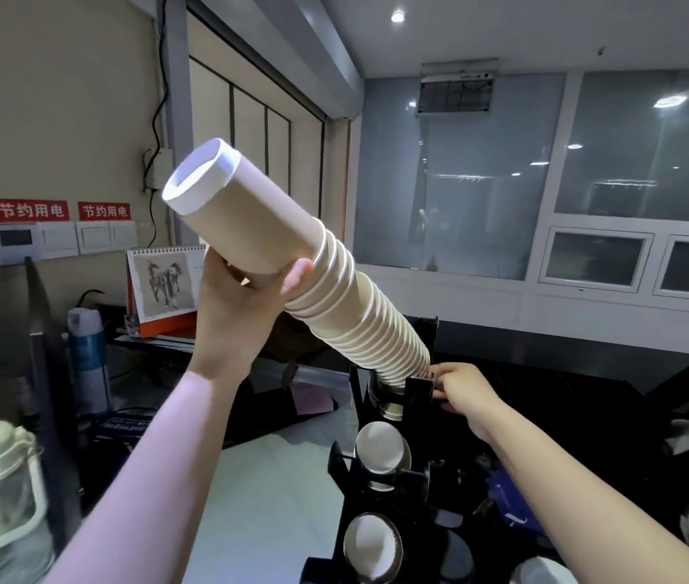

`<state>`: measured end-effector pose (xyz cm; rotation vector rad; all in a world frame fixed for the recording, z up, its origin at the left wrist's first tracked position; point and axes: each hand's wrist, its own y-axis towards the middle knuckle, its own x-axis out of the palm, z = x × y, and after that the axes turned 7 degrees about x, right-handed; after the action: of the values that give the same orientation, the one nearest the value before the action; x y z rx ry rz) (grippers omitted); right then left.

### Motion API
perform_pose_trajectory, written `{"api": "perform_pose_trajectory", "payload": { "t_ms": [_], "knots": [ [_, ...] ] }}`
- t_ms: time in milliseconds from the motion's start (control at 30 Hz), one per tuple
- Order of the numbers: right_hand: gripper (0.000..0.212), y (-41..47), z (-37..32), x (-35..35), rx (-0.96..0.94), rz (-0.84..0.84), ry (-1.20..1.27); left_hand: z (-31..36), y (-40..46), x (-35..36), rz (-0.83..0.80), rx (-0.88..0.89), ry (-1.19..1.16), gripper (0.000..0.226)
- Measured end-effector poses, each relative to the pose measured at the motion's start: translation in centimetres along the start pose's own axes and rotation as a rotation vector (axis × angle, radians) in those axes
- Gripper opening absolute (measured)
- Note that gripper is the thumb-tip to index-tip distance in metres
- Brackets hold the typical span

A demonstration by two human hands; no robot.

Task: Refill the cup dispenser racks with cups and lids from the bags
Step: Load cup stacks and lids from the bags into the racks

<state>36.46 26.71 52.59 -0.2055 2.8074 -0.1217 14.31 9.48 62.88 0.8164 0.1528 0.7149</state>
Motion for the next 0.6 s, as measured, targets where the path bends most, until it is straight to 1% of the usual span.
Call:
{"api": "perform_pose_trajectory", "payload": {
  "t_ms": [100,133,167,200,233,267,300,333,367,467,500,600],
  "knots": [
    [0.040,0.3,0.6,-0.5,-0.066,0.009,-0.002,0.1,0.2,-0.1,-0.032,0.004,0.026,0.083],
    [0.041,0.6,0.8,-0.6,-0.094,0.004,-0.020,-0.3,0.1,-0.2,-0.056,-0.024,0.005,0.078],
    [0.043,0.9,1.0,-0.7,-0.118,0.000,-0.030,-0.8,-0.2,-0.2,-0.101,-0.061,-0.035,0.064],
    [0.045,0.9,1.0,-0.7,-0.139,-0.009,-0.041,-1.3,-0.5,-0.2,-0.165,-0.101,-0.094,0.041],
    [0.046,1.0,1.1,-0.7,-0.163,-0.025,-0.053,-1.7,-0.7,-0.1,-0.223,-0.158,-0.162,0.023],
    [0.048,1.1,1.2,-0.8,-0.187,-0.045,-0.066,-2.0,-0.8,-0.1,-0.236,-0.226,-0.219,0.019],
    [0.050,1.1,1.2,-0.8,-0.209,-0.067,-0.077,-2.2,-0.7,-0.2,-0.217,-0.274,-0.248,0.029],
    [0.052,1.2,1.3,-0.8,-0.227,-0.081,-0.086,-2.2,-0.5,-0.3,-0.186,-0.301,-0.278,0.052],
    [0.055,1.3,1.4,-0.8,-0.240,-0.082,-0.091,-2.3,-0.4,-0.4,-0.169,-0.327,-0.299,0.067],
    [0.061,1.7,1.7,-0.9,-0.286,-0.034,-0.163,-2.5,-0.2,-1.0,-0.179,-0.347,-0.312,0.094],
    [0.063,1.7,1.8,-0.9,-0.312,-0.022,-0.216,-2.6,-0.2,-1.2,-0.177,-0.329,-0.308,0.099],
    [0.067,1.9,2.1,-1.0,-0.409,-0.012,-0.398,-2.4,-0.1,-1.2,-0.154,-0.319,-0.326,0.099]
  ]
}}
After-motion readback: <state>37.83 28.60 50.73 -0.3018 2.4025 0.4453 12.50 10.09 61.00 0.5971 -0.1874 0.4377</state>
